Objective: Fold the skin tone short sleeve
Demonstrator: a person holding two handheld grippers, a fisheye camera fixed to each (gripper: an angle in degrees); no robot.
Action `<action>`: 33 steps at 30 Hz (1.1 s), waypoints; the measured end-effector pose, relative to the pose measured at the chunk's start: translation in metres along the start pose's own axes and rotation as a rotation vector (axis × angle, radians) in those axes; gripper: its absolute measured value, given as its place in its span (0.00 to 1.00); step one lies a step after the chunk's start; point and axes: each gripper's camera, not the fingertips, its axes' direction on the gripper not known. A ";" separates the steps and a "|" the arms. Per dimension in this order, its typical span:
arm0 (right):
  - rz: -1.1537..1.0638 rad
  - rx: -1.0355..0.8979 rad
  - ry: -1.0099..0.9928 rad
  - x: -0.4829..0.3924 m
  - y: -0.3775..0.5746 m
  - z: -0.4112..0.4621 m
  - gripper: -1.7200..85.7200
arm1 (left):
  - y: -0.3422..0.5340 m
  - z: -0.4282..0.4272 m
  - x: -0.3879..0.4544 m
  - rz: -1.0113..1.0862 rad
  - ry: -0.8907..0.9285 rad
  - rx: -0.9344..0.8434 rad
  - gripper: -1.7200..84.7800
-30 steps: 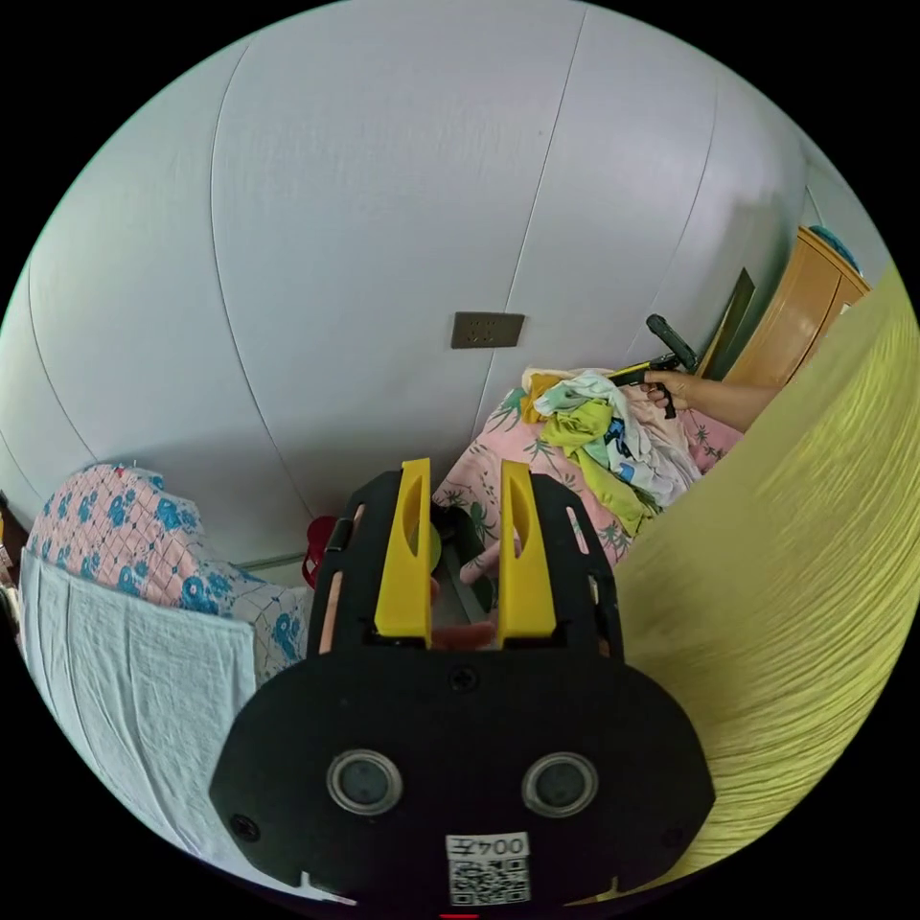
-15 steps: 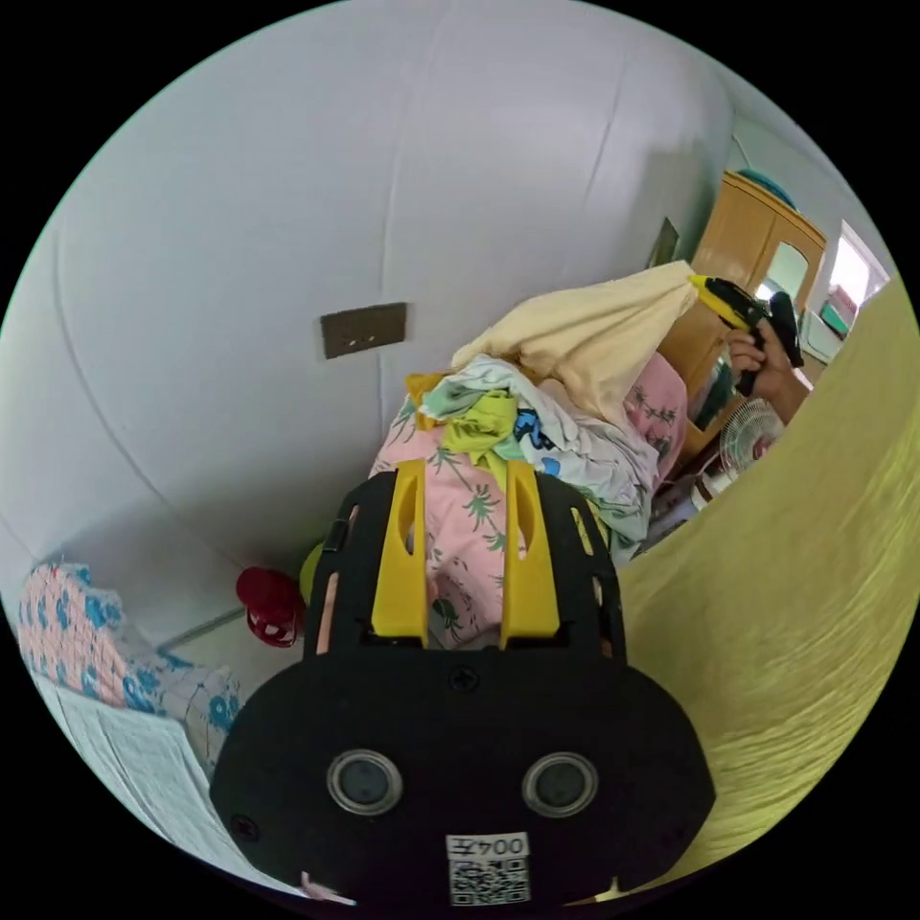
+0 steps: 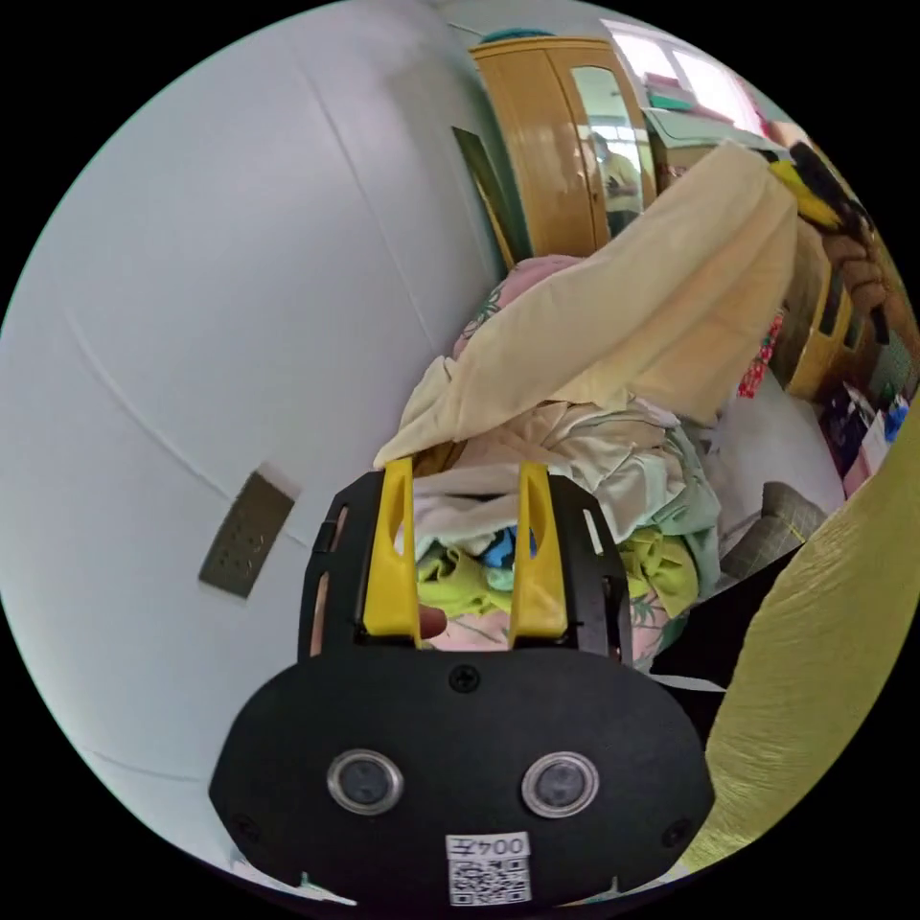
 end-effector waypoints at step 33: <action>-0.568 0.302 -0.786 -0.247 -0.189 0.097 0.01 | 0.166 -0.640 0.004 -0.796 -0.351 0.675 0.02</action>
